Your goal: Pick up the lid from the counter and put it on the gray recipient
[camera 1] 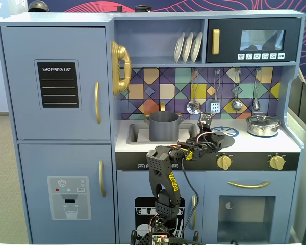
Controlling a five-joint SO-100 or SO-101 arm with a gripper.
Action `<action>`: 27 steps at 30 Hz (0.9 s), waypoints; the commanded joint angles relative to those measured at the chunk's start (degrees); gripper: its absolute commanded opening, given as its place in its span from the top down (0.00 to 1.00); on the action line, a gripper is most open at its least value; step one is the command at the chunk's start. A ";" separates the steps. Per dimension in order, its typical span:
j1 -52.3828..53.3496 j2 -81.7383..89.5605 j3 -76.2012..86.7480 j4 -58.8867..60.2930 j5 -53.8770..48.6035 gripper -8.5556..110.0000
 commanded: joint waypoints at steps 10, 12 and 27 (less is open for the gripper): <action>-1.85 11.51 -10.37 6.15 -0.44 0.93; -2.72 13.10 -12.22 8.26 -0.18 0.93; -21.45 23.82 -18.90 26.28 2.29 0.93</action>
